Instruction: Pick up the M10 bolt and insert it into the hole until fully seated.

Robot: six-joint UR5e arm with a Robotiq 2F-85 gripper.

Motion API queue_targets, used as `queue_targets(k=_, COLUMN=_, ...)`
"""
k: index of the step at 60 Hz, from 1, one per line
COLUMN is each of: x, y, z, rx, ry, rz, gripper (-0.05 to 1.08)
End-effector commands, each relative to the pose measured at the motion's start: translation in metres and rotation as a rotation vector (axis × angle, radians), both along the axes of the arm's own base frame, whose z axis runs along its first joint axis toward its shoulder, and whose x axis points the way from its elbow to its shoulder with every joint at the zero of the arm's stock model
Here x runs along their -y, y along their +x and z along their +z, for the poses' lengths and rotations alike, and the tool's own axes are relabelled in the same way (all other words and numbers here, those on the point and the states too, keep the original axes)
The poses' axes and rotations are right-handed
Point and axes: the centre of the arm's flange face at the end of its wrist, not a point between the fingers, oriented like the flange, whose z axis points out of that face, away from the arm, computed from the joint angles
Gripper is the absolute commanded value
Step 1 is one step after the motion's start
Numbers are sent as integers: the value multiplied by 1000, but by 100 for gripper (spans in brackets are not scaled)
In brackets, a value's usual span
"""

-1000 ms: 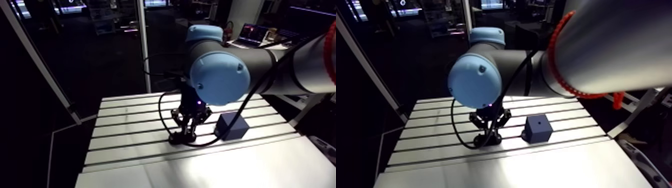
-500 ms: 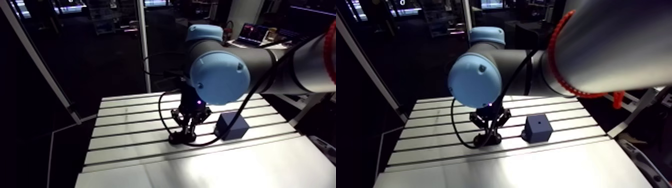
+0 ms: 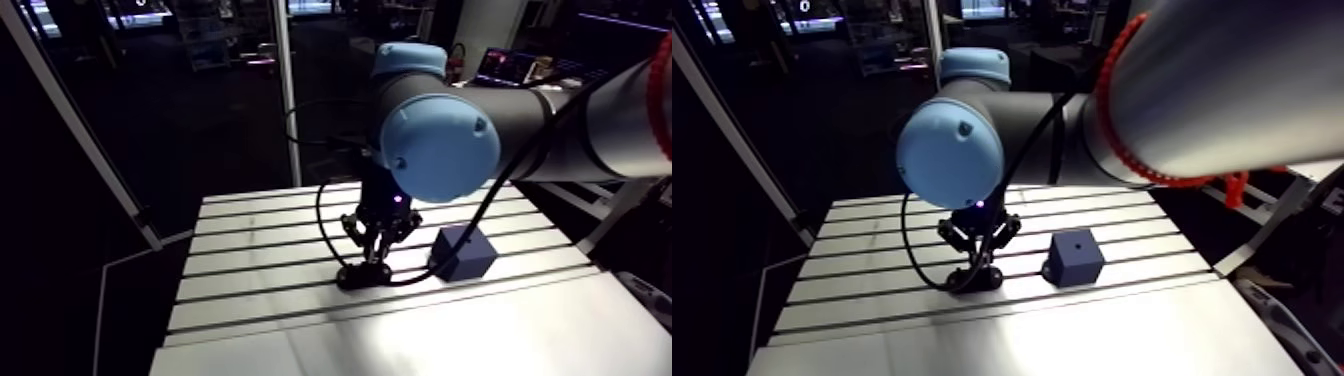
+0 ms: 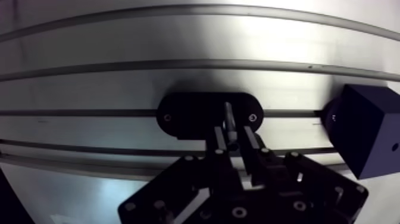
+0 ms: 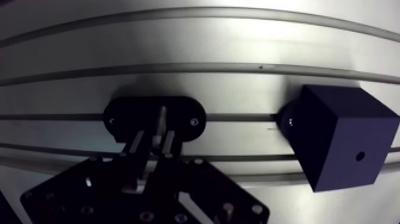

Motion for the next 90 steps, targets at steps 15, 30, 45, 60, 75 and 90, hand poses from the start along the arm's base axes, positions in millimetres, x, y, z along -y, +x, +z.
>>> queue_targets(k=15, x=-2, y=-14, z=37, rx=-64, ry=10, rz=8, gripper=104)
queue_targets(k=30, x=-3, y=-25, z=62, rx=-71, ry=10, rz=11, gripper=108)
queue_targets(k=45, x=-21, y=-44, z=101, rx=-24, ry=10, rz=-12, gripper=108)
queue_targets(k=60, x=-80, y=-49, z=127, rx=73, ry=-10, rz=-64, gripper=108)
queue_targets(k=75, x=-107, y=-48, z=141, rx=148, ry=-10, rz=-98, gripper=108)
queue_targets(k=90, x=-116, y=-60, z=142, rx=149, ry=3, rz=-101, gripper=108)
